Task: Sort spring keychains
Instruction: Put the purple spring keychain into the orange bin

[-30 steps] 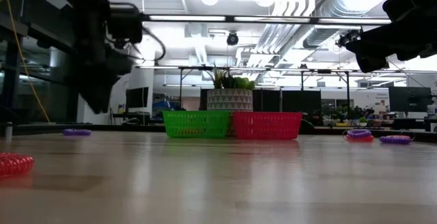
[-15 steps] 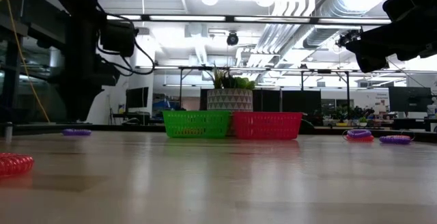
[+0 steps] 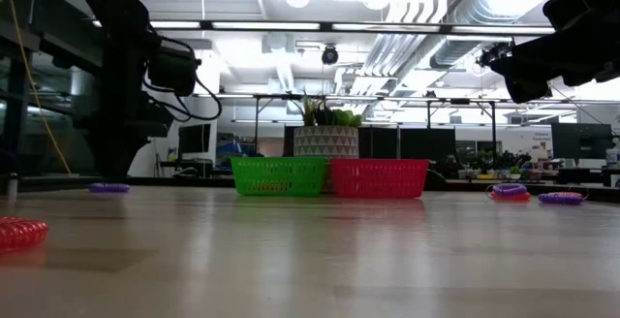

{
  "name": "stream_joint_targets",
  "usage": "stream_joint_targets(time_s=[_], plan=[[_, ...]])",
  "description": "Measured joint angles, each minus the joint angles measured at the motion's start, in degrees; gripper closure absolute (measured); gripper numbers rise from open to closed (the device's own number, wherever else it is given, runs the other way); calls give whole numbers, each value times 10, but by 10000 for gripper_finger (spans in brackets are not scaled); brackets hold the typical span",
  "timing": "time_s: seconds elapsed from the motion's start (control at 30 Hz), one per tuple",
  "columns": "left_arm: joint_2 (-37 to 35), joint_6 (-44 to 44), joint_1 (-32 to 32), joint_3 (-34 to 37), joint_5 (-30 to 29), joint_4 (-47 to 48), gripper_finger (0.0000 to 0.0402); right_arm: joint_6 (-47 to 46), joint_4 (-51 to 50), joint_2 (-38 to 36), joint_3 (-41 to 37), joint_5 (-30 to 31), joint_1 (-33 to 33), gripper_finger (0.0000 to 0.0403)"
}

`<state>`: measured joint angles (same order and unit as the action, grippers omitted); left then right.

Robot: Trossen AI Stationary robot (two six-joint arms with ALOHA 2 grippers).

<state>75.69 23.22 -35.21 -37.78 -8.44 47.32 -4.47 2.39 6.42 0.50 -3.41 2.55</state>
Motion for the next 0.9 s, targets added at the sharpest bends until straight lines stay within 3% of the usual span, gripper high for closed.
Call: stream_joint_targets(time_s=[0.63,0.9], plan=[[69,-31,-2,-2,34,-21,263,0,0,0,0,0,0,241],[70,-35,-1,-1,54,-23,314,0,0,0,0,0,0,246]])
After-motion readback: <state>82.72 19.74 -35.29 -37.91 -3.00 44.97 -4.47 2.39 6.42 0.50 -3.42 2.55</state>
